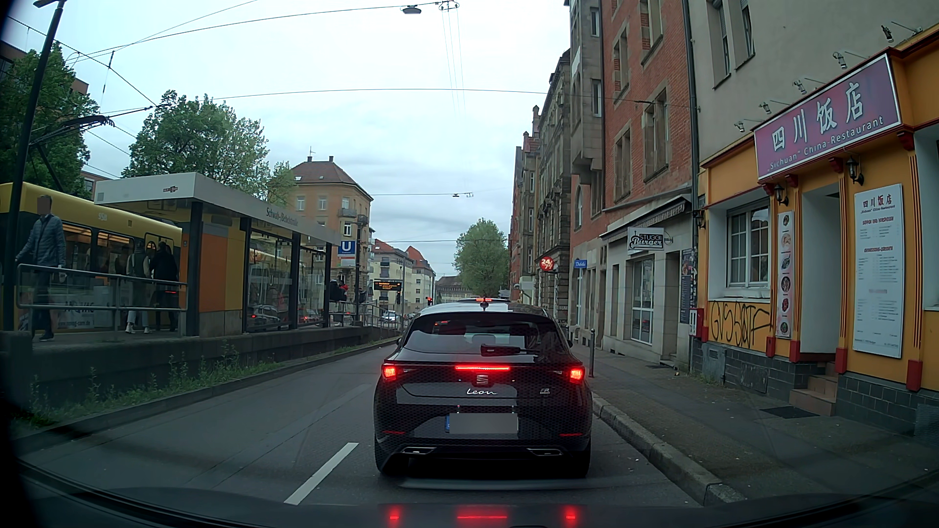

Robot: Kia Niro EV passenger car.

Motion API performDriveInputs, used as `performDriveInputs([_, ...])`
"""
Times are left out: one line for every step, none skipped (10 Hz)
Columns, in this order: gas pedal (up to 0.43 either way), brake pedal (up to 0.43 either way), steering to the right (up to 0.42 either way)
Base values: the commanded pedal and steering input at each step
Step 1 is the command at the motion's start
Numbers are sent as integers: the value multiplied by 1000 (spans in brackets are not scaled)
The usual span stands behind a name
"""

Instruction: Follow the waypoints while adhering to traffic rules and regulations

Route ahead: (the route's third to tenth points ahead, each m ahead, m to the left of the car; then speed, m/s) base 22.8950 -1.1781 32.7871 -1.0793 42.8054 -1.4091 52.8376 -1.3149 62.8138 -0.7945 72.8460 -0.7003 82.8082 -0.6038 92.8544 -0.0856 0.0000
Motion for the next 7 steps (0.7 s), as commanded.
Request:
performDriveInputs([0, 274, -35])
performDriveInputs([0, 274, -35])
performDriveInputs([0, 280, -35])
performDriveInputs([0, 274, -35])
performDriveInputs([0, 274, -35])
performDriveInputs([0, 274, -35])
performDriveInputs([0, 274, -35])
